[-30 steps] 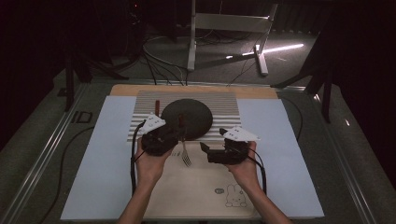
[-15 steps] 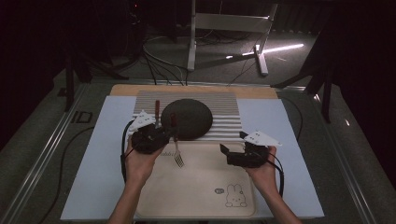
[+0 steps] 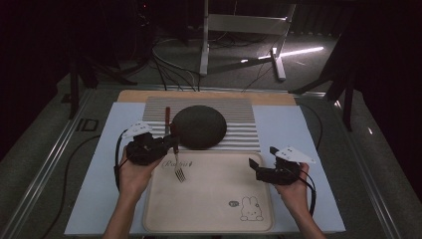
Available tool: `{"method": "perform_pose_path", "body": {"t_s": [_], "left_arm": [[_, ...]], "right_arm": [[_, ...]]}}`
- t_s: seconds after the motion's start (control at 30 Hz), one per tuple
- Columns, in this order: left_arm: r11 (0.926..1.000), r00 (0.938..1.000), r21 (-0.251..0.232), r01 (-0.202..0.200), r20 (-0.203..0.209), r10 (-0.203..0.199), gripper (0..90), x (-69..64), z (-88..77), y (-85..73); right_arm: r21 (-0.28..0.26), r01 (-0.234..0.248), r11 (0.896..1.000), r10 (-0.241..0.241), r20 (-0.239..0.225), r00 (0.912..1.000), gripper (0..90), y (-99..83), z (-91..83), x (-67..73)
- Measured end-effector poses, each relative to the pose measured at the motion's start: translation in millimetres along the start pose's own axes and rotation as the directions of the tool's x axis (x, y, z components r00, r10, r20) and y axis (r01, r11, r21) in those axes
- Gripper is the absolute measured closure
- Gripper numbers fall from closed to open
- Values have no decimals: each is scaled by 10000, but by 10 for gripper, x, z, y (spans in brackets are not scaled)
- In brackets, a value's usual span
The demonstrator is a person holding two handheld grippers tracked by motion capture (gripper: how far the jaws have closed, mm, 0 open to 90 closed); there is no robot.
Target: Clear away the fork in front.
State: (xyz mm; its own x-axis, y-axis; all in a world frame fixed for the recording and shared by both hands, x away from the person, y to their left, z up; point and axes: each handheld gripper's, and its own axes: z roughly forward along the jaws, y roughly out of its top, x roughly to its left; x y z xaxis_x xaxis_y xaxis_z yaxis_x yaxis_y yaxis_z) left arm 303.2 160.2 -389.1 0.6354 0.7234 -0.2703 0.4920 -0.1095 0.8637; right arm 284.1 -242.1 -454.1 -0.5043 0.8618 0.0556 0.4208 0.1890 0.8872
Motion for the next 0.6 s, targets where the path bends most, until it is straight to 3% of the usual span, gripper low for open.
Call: {"method": "perform_pose_path", "body": {"t_s": [0.13, 0.4, 0.6], "left_arm": [[9998, 10000, 175, -64, 27, 64, 807, 17, -48, -25], [9979, 9988, 640, -68, 483, 37, 806, 63, -162, -137], [9954, 9989, 959, 54, 453, -98, 806, 75, -247, -233]], "right_arm": [[-29, -130, 9999, 131, 173, 9998, 115, -40, -36, -57], [-164, -398, 9991, 405, 451, 9982, 115, -63, -106, -141], [-188, -460, 9988, 469, 523, 9975, 115, -70, -114, -167]]}}
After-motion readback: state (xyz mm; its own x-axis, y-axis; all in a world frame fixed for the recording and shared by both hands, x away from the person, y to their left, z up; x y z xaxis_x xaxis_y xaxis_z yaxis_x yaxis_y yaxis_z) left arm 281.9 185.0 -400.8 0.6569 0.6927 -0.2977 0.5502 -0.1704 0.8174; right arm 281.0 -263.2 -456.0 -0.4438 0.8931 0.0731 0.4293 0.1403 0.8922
